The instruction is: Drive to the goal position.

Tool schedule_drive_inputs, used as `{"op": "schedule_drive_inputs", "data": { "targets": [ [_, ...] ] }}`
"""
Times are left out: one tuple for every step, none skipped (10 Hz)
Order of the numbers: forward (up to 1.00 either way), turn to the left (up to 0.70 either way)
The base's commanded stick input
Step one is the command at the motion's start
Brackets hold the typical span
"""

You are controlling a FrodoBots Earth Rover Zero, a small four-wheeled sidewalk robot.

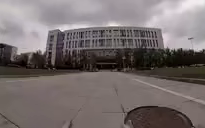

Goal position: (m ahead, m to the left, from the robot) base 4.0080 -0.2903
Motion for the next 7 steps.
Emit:
{"op": "schedule_drive_inputs", "data": {
  "targets": [
    [1.00,0.00],
    [1.00,0.00],
    [1.00,0.00],
    [1.00,0.00],
    [1.00,0.00],
    [1.00,0.00],
    [1.00,0.00]
  ]
}}
